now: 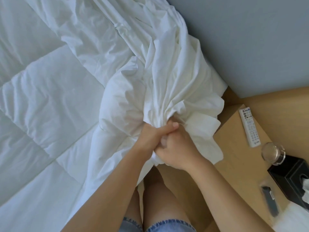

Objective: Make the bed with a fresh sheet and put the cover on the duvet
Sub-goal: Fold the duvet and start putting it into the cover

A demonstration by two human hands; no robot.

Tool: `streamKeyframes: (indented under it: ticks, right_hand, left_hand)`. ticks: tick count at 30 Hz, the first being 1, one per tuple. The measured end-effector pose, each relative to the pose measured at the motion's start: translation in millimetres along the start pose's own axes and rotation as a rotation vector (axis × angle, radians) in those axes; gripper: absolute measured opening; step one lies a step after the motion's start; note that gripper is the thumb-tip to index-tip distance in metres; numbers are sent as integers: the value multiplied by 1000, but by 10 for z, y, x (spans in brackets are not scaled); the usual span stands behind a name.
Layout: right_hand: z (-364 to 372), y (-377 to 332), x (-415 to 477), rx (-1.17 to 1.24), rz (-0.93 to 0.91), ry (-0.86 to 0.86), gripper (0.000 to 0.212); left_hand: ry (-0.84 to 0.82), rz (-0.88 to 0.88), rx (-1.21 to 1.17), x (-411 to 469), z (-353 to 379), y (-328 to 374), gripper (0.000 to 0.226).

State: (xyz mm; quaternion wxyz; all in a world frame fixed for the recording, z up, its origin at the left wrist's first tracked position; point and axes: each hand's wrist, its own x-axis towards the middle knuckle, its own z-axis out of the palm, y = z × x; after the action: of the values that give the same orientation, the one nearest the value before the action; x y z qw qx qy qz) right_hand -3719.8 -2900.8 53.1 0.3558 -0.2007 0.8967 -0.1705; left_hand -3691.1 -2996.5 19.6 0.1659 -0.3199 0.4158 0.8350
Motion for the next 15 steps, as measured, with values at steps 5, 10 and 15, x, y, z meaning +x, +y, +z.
streamKeyframes:
  ticks: [5,10,15]
  right_hand:
    - [-17,194,-170,754,42,41,51]
    - [-55,438,-121,1004,456,466,27]
    - [-157,514,18,454,234,417,15]
  left_hand:
    - [72,-102,-13,152,-119,63,56]
    - [158,-153,9,167,-25,62,68]
    - [225,-37,130,125,83,45,65]
